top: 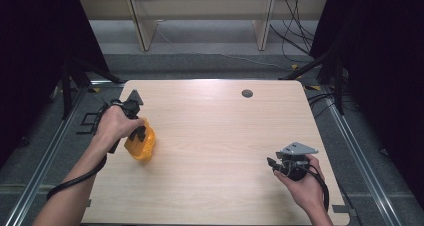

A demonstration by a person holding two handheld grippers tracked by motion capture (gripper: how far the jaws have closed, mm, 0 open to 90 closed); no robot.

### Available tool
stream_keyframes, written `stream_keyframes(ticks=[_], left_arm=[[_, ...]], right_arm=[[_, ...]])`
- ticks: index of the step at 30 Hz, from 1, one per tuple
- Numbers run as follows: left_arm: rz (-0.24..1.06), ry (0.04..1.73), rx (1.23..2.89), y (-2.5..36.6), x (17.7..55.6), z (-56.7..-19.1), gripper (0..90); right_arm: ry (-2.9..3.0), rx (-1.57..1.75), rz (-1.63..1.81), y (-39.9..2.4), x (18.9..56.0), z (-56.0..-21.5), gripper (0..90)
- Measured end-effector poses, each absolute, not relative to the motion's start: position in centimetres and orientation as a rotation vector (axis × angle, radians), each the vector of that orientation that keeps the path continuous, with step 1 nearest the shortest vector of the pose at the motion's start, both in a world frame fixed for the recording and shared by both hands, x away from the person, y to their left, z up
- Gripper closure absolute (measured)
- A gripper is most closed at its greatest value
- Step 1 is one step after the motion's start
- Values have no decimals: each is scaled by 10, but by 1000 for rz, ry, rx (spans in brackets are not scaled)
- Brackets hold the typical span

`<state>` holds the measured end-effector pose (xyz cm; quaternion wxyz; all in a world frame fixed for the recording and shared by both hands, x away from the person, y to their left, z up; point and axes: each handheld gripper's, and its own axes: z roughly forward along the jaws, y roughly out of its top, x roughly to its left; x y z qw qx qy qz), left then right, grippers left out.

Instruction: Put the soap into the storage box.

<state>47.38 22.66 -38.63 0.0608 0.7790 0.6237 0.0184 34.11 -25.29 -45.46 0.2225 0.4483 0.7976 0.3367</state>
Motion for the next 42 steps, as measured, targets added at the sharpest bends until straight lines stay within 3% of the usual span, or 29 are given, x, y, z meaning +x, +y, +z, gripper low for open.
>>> stream_keyframes(ticks=[12, 16, 23, 31, 42], left_arm=[[48, 1919, 2363, 230, 475, -389, 605], [90, 1963, 2275, 225, 475, -395, 605], [59, 1920, 2362, 227, 476, -400, 604], [90, 1973, 2276, 221, 477, -414, 603], [114, 1937, 2301, 222, 476, -413, 572]], right_arm=[[2206, 1266, 929, -251, 340, -454, 594], [2216, 1282, 919, -251, 340, -454, 594], [2226, 1227, 942, -253, 342, -455, 594], [2229, 1221, 909, -253, 341, -455, 593], [2231, 1232, 913, -252, 341, -455, 590]])
